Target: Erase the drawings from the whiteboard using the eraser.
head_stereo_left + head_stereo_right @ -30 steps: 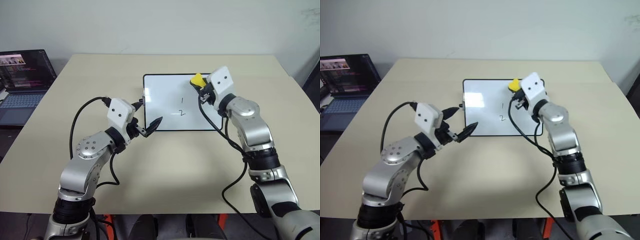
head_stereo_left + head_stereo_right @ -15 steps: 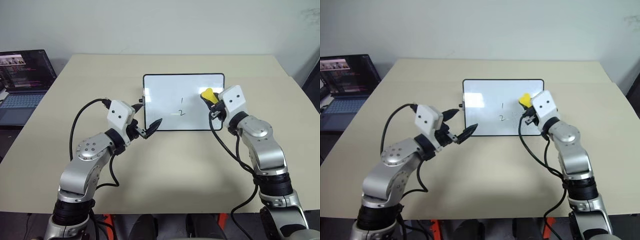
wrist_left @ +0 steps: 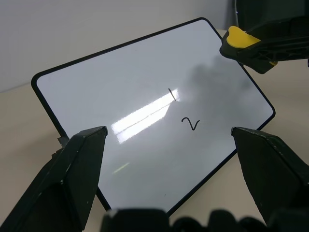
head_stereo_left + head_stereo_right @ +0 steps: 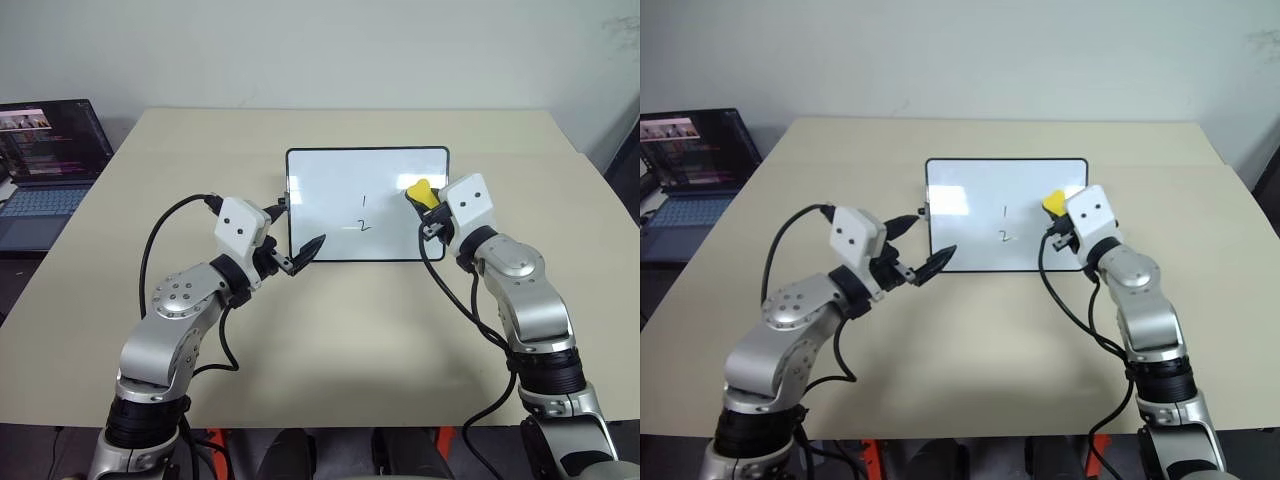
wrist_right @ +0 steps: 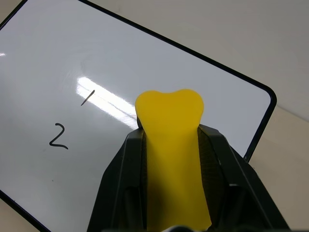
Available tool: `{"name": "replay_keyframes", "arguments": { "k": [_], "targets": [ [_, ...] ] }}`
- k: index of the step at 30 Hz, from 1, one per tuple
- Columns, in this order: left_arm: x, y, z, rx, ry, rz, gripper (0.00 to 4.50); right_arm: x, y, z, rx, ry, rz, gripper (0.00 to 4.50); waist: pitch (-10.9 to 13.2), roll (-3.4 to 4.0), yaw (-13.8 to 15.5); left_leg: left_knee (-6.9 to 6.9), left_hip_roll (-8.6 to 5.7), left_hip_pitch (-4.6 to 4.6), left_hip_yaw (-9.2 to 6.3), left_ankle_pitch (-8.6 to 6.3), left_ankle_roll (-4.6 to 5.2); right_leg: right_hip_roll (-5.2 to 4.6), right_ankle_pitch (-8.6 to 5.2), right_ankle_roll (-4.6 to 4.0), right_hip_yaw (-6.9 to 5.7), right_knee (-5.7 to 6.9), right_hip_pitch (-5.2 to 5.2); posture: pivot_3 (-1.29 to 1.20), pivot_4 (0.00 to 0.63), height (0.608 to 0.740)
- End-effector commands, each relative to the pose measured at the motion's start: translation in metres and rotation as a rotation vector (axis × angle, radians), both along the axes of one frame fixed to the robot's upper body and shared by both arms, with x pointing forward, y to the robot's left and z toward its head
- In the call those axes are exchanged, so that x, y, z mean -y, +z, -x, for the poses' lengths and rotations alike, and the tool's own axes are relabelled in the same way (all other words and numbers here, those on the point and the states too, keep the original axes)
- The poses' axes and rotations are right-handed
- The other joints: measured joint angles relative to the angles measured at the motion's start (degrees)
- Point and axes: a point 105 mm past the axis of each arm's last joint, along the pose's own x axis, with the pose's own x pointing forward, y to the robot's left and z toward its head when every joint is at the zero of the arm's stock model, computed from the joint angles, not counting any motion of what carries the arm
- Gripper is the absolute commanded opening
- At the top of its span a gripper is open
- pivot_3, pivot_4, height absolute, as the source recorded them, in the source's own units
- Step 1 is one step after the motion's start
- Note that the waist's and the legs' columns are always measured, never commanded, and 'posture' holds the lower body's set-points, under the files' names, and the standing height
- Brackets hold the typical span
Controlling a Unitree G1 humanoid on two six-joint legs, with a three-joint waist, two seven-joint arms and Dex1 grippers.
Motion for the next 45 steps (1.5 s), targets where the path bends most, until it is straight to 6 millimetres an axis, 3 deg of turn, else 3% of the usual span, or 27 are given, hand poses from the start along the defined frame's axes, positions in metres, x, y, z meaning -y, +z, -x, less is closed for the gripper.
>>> {"name": "replay_keyframes", "arguments": {
  "k": [1, 11, 20, 25, 45],
  "targets": [
    [0.004, 0.011, 0.003, 0.049, -0.018, -0.004, 4.5, -0.002, 0.016, 0.002, 0.06, 0.01, -0.013, 1.14, 0.0, 0.0, 0.0, 0.0, 0.0, 0.0, 0.0, 0.0, 0.0, 0.0, 0.0, 0.0, 0.0, 0.0, 0.0, 0.0, 0.15, 0.74],
    [0.004, 0.01, 0.002, 0.049, -0.019, -0.003, 4.5, -0.013, 0.022, -0.007, 0.081, 0.041, -0.013, 1.14, 0.0, 0.0, -0.02, 0.0, 0.0, 0.01, 0.0, 0.0, 0.0, 0.0, 0.0, 0.0, -0.01, 0.0, 0.0, 0.0, 0.15, 0.74],
    [0.007, 0.009, 0.0, 0.049, -0.028, -0.003, 4.5, -0.046, 0.005, -0.023, 0.101, 0.136, 0.046, 1.14, 0.0, 0.0, -0.08, 0.01, 0.0, 0.01, 0.02, 0.01, -0.01, 0.0, 0.0, 0.0, 0.0, 0.01, 0.0, 0.0, 0.15, 0.74],
    [0.002, 0.008, 0.002, 0.047, -0.016, -0.01, 4.5, -0.064, 0.006, -0.03, 0.132, 0.196, 0.063, 1.14, 0.0, 0.0, -0.13, 0.01, 0.0, 0.01, 0.05, 0.01, -0.01, 0.0, 0.0, 0.0, 0.02, 0.01, -0.01, 0.0, 0.15, 0.74],
    [0.004, 0.008, 0.007, 0.051, -0.012, -0.008, 4.5, -0.073, 0.016, -0.057, 0.205, 0.22, 0.124, 1.14, 0.0, 0.0, -0.12, 0.01, 0.01, 0.01, 0.05, 0.07, -0.12, 0.0, 0.0, 0.0, 0.01, 0.01, -0.01, 0.0, 0.15, 0.74]
  ]
}}
